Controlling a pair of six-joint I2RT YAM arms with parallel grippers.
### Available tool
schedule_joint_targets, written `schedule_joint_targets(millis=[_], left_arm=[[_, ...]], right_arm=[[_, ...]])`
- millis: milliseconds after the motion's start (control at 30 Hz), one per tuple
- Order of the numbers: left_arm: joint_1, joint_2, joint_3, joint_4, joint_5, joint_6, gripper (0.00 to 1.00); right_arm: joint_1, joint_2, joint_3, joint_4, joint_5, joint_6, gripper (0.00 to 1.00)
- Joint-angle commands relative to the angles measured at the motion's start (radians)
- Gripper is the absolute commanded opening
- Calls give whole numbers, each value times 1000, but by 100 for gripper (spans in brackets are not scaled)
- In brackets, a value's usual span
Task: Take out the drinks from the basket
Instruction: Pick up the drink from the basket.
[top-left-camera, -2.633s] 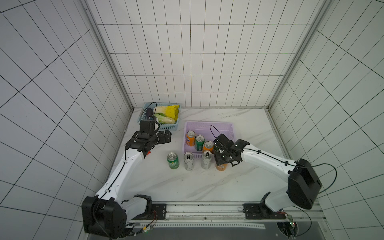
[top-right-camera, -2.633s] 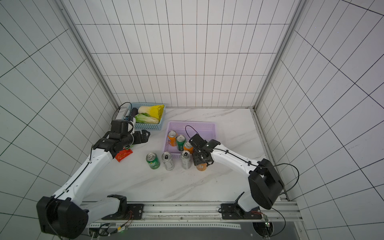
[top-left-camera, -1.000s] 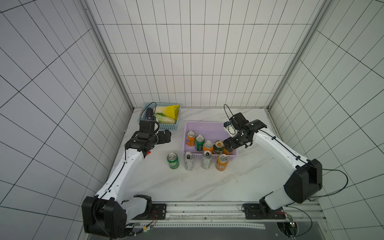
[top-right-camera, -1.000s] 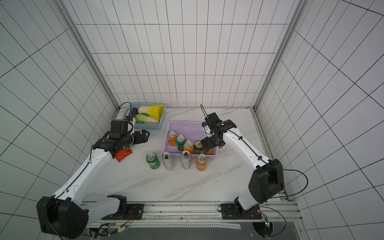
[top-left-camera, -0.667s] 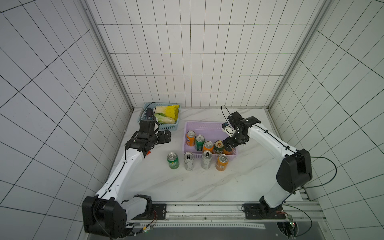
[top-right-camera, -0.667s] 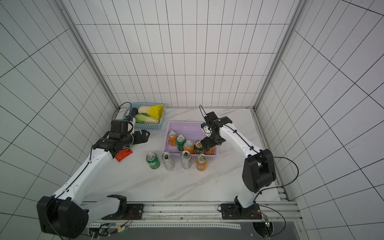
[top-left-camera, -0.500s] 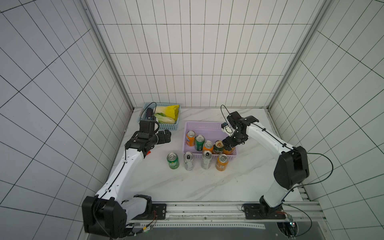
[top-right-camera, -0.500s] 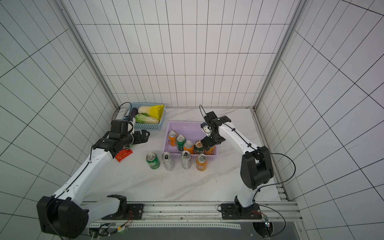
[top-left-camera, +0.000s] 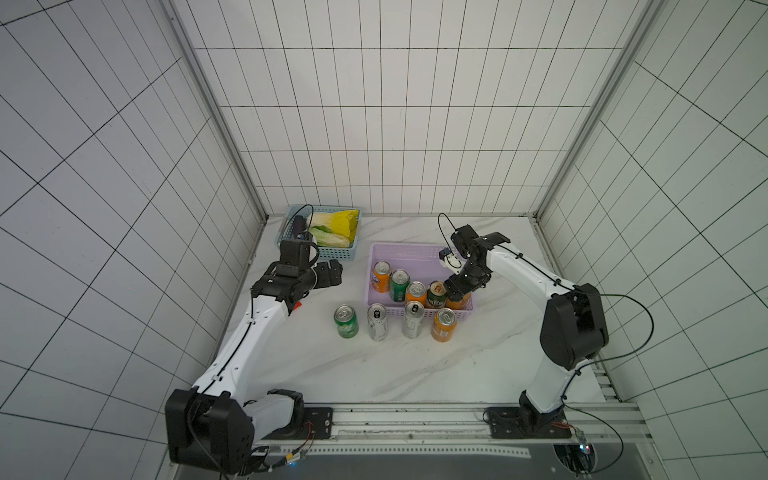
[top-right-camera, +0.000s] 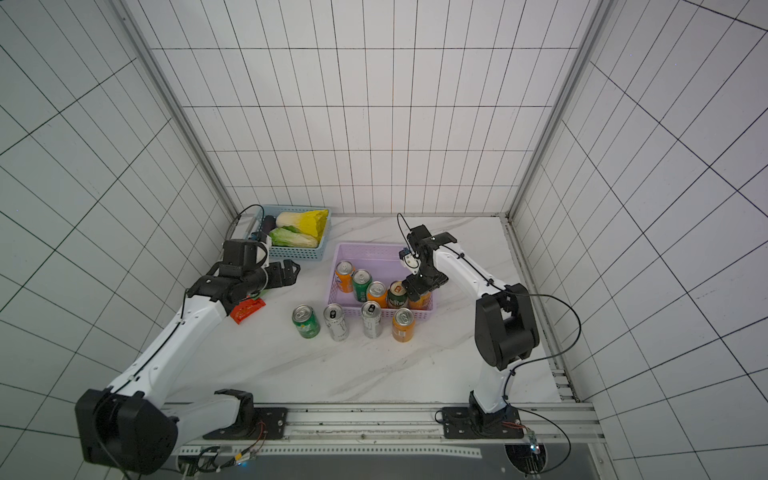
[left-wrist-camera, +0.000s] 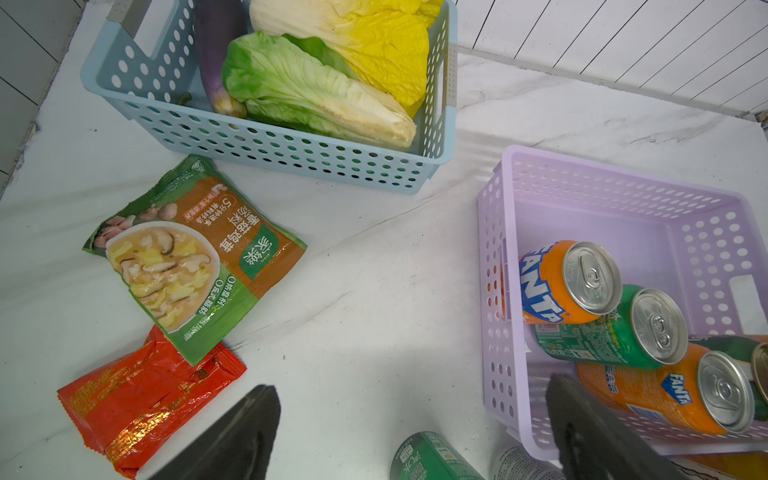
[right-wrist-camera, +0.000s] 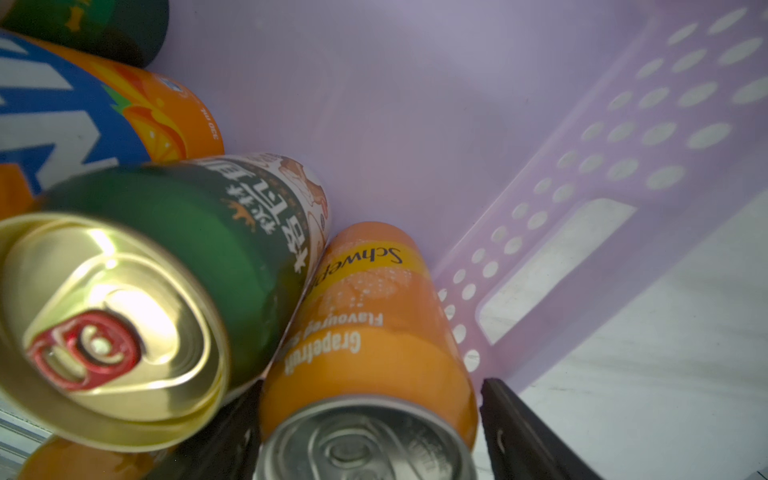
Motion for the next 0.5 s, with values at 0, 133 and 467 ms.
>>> schedule_joint_targets(millis=[0,133,467], left_arm=[[5,7,19,-2,-4,2,98],[5,10,19,-2,-3,2,98],[5,13,22,-8,0,5,98]], right_arm=[[-9,22,20,20,-32,-3,82],[-9,30,2,39,-39,5,80],[-6,37,-35,77,-28,16,80]])
